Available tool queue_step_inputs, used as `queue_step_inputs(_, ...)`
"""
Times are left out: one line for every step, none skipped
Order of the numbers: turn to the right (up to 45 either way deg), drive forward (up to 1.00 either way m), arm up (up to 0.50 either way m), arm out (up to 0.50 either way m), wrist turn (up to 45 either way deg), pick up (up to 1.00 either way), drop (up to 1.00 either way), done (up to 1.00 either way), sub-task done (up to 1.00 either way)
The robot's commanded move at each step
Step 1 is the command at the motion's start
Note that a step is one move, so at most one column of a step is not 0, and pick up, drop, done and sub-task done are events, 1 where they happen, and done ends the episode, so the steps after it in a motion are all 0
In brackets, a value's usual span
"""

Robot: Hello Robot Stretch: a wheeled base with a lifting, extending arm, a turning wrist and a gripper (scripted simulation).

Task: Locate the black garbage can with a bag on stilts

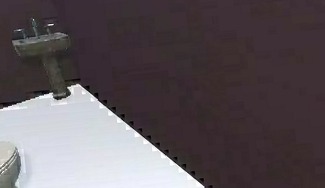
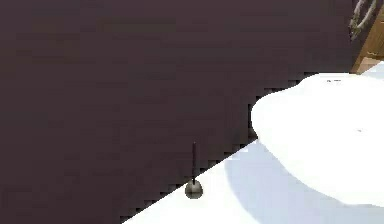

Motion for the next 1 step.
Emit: queue_step_inputs(-24.0, 0.0, 0.0, 0.0, 0.0, 0.0, 0.0, 0.0, 0.0)
